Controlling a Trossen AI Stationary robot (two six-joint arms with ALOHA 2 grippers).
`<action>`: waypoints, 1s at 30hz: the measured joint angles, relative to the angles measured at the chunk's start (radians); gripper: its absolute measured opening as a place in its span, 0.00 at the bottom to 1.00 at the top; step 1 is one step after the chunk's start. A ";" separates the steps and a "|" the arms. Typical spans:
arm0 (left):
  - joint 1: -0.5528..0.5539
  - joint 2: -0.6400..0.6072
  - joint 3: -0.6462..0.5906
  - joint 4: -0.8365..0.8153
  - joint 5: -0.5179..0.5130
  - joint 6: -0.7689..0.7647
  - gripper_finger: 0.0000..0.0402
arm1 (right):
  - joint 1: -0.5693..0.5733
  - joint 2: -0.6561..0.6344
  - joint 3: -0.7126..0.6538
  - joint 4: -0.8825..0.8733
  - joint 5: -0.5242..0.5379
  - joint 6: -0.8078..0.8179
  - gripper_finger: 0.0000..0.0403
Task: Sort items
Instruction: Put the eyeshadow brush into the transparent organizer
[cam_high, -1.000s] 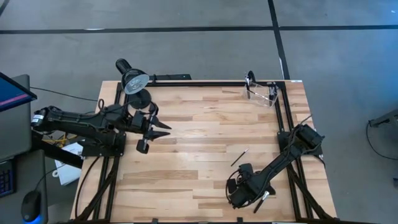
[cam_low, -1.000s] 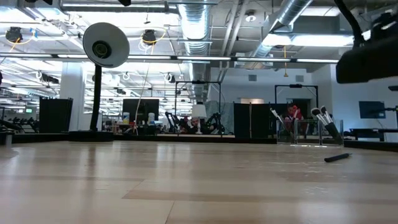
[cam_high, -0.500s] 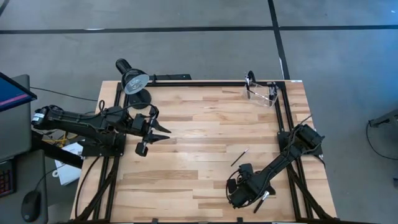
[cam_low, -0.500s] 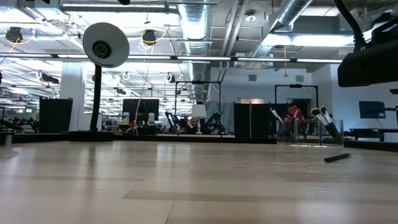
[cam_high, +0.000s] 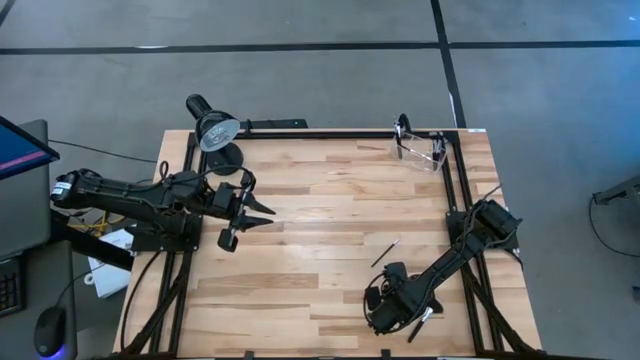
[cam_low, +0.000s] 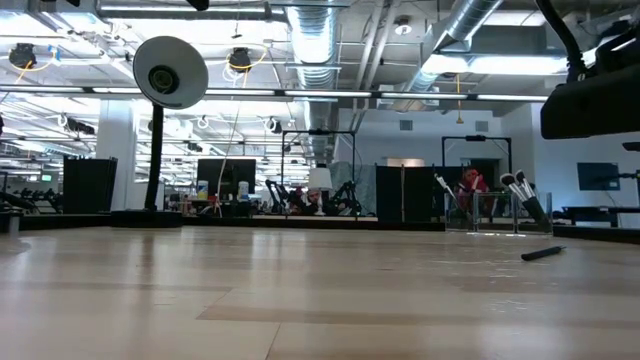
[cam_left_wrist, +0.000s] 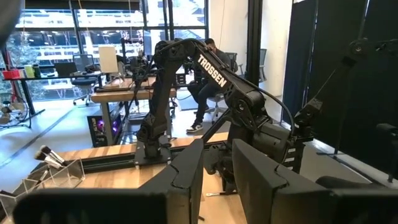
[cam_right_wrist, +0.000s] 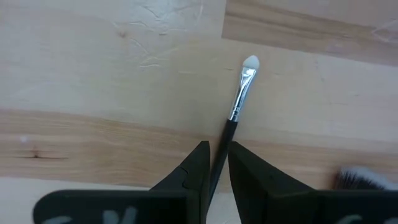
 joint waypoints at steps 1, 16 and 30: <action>0.000 0.000 0.000 0.000 0.000 0.000 0.21 | 0.000 0.000 0.000 0.000 0.000 0.000 0.13; 0.000 0.000 0.000 -0.006 0.000 0.000 0.21 | 0.000 0.000 0.000 0.005 0.000 0.001 0.13; 0.000 0.000 0.000 -0.007 0.000 0.000 0.21 | 0.004 -0.009 -0.084 0.114 -0.023 0.027 0.12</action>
